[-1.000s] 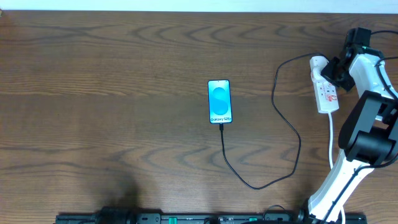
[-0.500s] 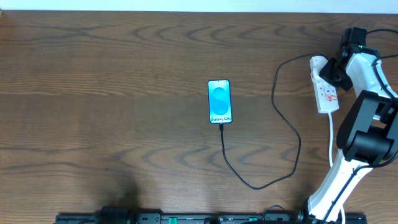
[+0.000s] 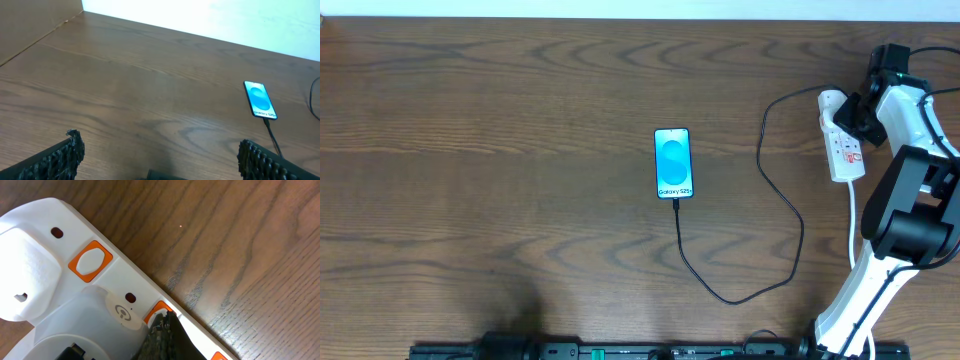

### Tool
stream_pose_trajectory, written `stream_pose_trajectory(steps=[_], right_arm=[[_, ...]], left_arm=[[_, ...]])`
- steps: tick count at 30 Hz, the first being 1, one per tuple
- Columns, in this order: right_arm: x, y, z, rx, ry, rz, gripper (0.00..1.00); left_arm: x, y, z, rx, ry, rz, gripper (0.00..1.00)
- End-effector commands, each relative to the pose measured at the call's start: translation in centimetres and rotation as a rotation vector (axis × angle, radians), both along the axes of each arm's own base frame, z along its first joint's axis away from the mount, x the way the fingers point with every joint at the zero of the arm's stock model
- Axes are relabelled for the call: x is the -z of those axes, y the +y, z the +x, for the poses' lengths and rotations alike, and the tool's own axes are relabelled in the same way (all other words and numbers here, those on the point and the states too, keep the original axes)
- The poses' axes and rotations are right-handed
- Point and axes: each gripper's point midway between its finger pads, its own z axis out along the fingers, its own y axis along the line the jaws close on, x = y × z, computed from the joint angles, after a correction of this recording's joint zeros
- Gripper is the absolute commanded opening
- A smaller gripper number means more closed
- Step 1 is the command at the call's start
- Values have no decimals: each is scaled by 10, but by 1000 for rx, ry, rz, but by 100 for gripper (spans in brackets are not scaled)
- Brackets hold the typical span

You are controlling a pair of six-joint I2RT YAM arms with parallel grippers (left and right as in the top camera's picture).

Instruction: Plug charger to phone and switch on socket

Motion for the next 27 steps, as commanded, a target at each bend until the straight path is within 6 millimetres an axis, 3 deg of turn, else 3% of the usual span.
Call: stream_pose_trajectory(steps=[1,10,14,16,21,27], right_arm=[[29,120,15,-215,-13,390,1],[33,129,12,-226,3,420,1],[32,105,9,-192,29,287,1],[22,89,5,-166,43,227,1],[-46,37,-8,-74,7,70,1],[-162,-5,-47,26,-143,-100,1]], left_arm=[[1,3,0,-22,1,1,99],[1,3,0,-22,1,1,100],[1,3,0,-22,1,1,99],[1,3,0,-22,1,2,100],[1,3,0,-22,1,2,100],[1,3,0,-22,1,1,100]])
